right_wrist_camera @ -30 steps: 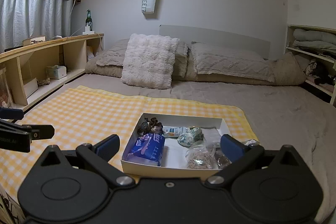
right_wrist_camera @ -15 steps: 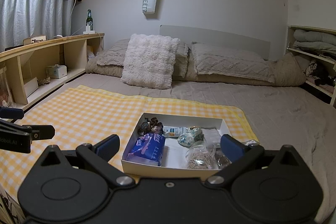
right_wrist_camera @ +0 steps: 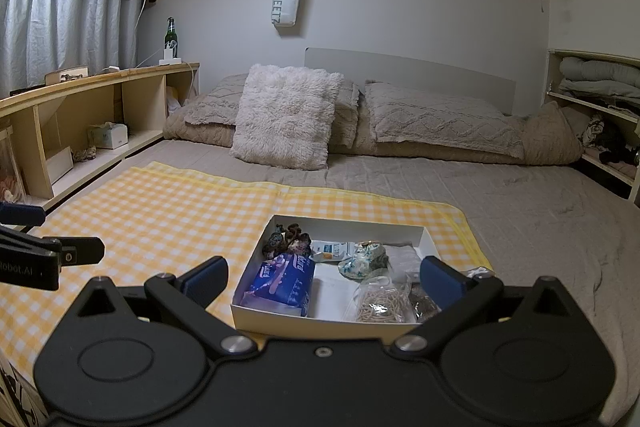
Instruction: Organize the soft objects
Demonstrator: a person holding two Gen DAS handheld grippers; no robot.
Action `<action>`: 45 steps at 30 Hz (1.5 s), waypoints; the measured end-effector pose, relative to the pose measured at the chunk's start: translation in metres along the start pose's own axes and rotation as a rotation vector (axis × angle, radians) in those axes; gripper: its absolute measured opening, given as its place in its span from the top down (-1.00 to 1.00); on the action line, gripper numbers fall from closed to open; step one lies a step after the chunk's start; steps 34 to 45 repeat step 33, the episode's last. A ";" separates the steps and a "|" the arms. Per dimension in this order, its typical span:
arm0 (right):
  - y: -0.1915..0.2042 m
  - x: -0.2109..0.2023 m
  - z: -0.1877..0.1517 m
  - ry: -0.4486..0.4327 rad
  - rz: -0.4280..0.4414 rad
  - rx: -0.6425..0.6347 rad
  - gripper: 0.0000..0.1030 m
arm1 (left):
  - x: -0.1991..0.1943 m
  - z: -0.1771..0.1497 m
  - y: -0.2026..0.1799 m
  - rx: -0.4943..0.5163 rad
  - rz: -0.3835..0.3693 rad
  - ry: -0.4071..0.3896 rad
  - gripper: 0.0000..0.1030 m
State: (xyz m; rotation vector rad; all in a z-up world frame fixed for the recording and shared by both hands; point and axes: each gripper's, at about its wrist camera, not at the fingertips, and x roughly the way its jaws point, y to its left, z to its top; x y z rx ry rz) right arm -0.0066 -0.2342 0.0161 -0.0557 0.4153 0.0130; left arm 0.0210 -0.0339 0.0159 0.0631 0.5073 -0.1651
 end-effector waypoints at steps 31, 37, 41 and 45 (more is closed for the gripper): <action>0.002 0.000 0.000 0.001 0.000 -0.002 -1.00 | -0.002 0.000 0.009 -0.008 -0.002 0.000 -1.00; 0.001 0.000 0.000 0.001 0.000 -0.002 -1.00 | -0.002 0.000 0.009 -0.005 -0.001 0.000 -1.00; 0.001 0.000 0.000 0.001 0.000 -0.002 -1.00 | -0.002 0.000 0.009 -0.005 -0.001 0.000 -1.00; 0.001 0.000 0.000 0.001 0.000 -0.002 -1.00 | -0.002 0.000 0.009 -0.005 -0.001 0.000 -1.00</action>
